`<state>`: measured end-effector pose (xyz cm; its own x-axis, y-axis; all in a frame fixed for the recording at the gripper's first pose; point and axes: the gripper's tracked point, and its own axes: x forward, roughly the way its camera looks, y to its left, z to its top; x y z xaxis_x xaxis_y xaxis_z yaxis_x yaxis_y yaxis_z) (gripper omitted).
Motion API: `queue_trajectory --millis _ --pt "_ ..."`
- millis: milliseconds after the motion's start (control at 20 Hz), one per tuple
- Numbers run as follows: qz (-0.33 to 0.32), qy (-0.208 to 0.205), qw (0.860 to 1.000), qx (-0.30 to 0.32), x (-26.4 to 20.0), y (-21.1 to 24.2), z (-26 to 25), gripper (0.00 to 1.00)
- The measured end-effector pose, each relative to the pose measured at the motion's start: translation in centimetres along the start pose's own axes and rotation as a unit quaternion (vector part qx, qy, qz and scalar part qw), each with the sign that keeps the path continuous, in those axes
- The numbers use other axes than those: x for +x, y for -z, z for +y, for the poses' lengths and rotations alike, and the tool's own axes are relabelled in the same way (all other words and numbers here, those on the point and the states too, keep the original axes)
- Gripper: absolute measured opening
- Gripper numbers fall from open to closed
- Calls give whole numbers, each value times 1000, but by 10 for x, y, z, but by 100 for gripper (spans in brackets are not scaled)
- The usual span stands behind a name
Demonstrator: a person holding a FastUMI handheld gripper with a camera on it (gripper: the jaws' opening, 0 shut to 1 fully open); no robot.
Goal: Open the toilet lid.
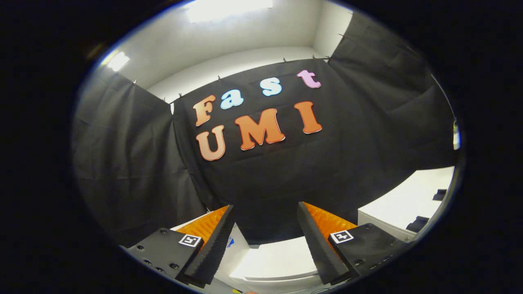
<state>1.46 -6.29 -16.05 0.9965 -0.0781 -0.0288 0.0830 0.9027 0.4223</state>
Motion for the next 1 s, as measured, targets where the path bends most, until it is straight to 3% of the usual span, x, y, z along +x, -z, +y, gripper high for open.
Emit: queue_trajectory --millis 250,400,550,1000 --pt "65 -6 995 69 -10 85 -31 99" --pt "67 -1 989 131 -9 110 -51 99" --pt "58 24 978 199 -12 140 -80 98" --pt "78 103 941 314 -32 234 -155 99"
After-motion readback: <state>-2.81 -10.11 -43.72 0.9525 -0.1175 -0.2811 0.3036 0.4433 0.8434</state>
